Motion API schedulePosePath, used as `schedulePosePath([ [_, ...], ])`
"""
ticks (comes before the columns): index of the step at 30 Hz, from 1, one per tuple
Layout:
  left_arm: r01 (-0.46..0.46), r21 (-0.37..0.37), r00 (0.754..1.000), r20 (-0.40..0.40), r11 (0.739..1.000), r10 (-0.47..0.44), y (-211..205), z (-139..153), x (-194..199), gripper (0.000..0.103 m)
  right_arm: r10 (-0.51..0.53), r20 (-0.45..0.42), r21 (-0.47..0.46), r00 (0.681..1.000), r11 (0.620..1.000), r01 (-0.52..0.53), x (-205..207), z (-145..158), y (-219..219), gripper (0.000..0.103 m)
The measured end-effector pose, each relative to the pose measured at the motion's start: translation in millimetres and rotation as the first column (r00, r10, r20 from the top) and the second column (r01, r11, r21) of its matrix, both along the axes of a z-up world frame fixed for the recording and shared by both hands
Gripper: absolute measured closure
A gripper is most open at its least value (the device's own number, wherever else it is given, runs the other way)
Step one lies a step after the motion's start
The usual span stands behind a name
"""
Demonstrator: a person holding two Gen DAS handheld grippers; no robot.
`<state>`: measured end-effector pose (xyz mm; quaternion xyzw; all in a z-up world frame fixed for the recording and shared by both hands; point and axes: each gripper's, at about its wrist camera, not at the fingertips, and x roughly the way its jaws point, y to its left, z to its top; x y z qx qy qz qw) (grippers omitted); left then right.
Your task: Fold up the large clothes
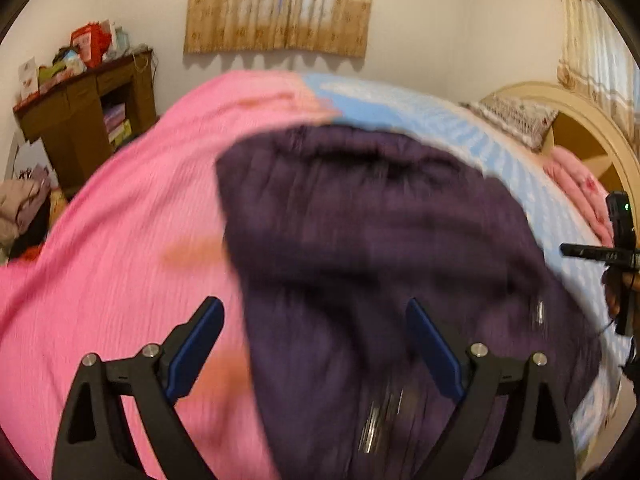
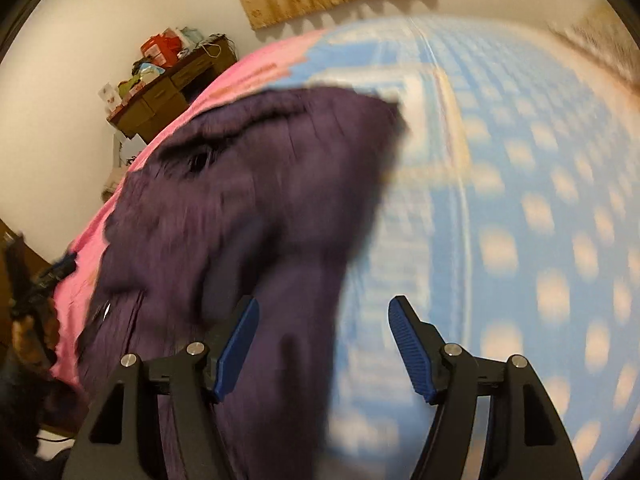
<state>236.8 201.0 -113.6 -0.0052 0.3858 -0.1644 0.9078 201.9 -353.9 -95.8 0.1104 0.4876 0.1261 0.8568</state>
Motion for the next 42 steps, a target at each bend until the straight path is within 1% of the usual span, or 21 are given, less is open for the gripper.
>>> schedulePosePath([
  [2, -0.002, 0.008, 1.000, -0.026, 1.000, 0.003, 15.2, -14.2, -27.9, 0.008, -0.016, -0.019, 0.054, 1.000, 0.998, 0.017, -29.2, -5.3, -13.6, 0.035],
  [4, -0.012, 0.013, 0.999, -0.030, 1.000, 0.012, 22.9, -19.2, -44.4, 0.008, -0.040, -0.026, 0.062, 0.999, 0.997, 0.041, -59.7, -7.0, -23.8, 0.035],
  [6, 0.000, -0.037, 0.999, -0.040, 0.999, -0.002, 30.1, -23.5, -63.8, 0.008, -0.043, -0.007, 0.065, 0.999, 0.997, 0.043, -91.7, -2.3, -29.8, 0.035],
  [10, 0.032, -0.051, 0.998, -0.044, 0.998, -0.034, 25.1, -28.6, -86.1, 0.008, -0.019, 0.001, 0.091, 1.000, 0.996, 0.019, -134.2, 9.2, -34.1, 0.035],
  [14, 0.083, -0.052, 0.995, -0.044, 0.995, -0.085, 16.6, -38.5, -102.0, 0.008, 0.018, 0.049, 0.089, 0.999, 0.996, -0.022, -165.6, 11.4, -26.3, 0.032],
  [16, 0.080, -0.049, 0.996, -0.045, 0.996, -0.082, 16.7, -45.6, -108.2, 0.008, 0.017, 0.041, 0.092, 0.999, 0.996, -0.021, -167.5, -0.1, -16.5, 0.032],
  [18, 0.081, -0.076, 0.995, -0.051, 0.994, -0.085, 17.8, -51.2, -113.5, 0.008, 0.018, 0.040, 0.131, 0.999, 0.991, -0.023, -162.5, -13.3, -7.6, 0.032],
  [20, 0.072, -0.090, 0.996, -0.048, 0.993, -0.077, 19.2, -56.1, -121.0, 0.008, 0.005, 0.044, 0.131, 0.999, 0.991, -0.011, -156.3, -23.1, -0.4, 0.032],
  [21, 0.074, -0.119, 0.996, -0.049, 0.990, -0.081, 20.4, -58.5, -124.4, 0.008, -0.004, 0.049, 0.134, 0.999, 0.991, -0.003, -152.9, -28.1, 2.9, 0.032],
  [22, 0.075, -0.147, 0.995, -0.059, 0.986, -0.084, 20.9, -61.8, -126.3, 0.008, -0.013, 0.068, 0.136, 0.998, 0.991, 0.004, -150.7, -29.9, 5.0, 0.031],
  [24, 0.064, -0.158, 0.994, -0.076, 0.985, -0.076, 18.4, -67.9, -128.8, 0.008, -0.026, 0.107, 0.144, 0.994, 0.990, 0.010, -145.0, -31.2, 9.3, 0.030],
  [27, 0.071, -0.172, 0.993, -0.081, 0.983, -0.086, 10.8, -74.0, -131.0, 0.008, -0.021, 0.115, 0.169, 0.993, 0.986, 0.001, -135.6, -33.8, 17.5, 0.030],
  [31, 0.080, -0.176, 0.995, -0.046, 0.981, -0.090, 3.5, -76.7, -131.5, 0.007, 0.018, 0.123, 0.116, 0.992, 0.993, -0.033, -133.9, -35.1, 32.8, 0.031],
  [32, 0.080, -0.186, 0.995, -0.037, 0.979, -0.089, 3.7, -76.7, -131.6, 0.007, 0.021, 0.126, 0.108, 0.992, 0.994, -0.035, -135.4, -35.1, 34.1, 0.036],
  [33, 0.079, -0.199, 0.996, -0.032, 0.977, -0.087, 4.7, -77.2, -131.8, 0.007, 0.018, 0.120, 0.124, 0.993, 0.992, -0.033, -137.1, -36.1, 32.8, 0.040],
  [34, 0.080, -0.205, 0.996, -0.029, 0.975, -0.088, 5.0, -77.4, -131.8, 0.007, 0.011, 0.112, 0.150, 0.994, 0.988, -0.028, -139.0, -37.9, 29.7, 0.051],
  [35, 0.084, -0.211, 0.996, -0.020, 0.974, -0.090, 6.0, -77.7, -132.6, 0.009, 0.008, 0.099, 0.191, 0.995, 0.981, -0.027, -140.9, -41.3, 26.1, 0.057],
  [36, 0.085, -0.213, 0.996, -0.015, 0.973, -0.091, 7.1, -78.3, -133.1, 0.011, 0.004, 0.091, 0.224, 0.996, 0.974, -0.024, -142.5, -44.3, 23.5, 0.059],
  [38, 0.086, -0.205, 0.996, -0.007, 0.975, -0.089, 8.5, -77.4, -135.1, 0.018, 0.003, 0.094, 0.231, 0.996, 0.973, -0.025, -144.1, -44.7, 23.9, 0.061],
  [40, 0.075, -0.195, 0.997, -0.010, 0.978, -0.079, 10.9, -76.4, -134.3, 0.036, 0.001, 0.092, 0.243, 0.996, 0.970, -0.023, -144.2, -44.1, 26.4, 0.062],
  [42, 0.072, -0.216, 0.996, -0.026, 0.974, -0.080, 17.6, -74.5, -132.4, 0.042, 0.000, 0.096, 0.245, 0.995, 0.969, -0.023, -145.1, -45.0, 27.7, 0.062],
])
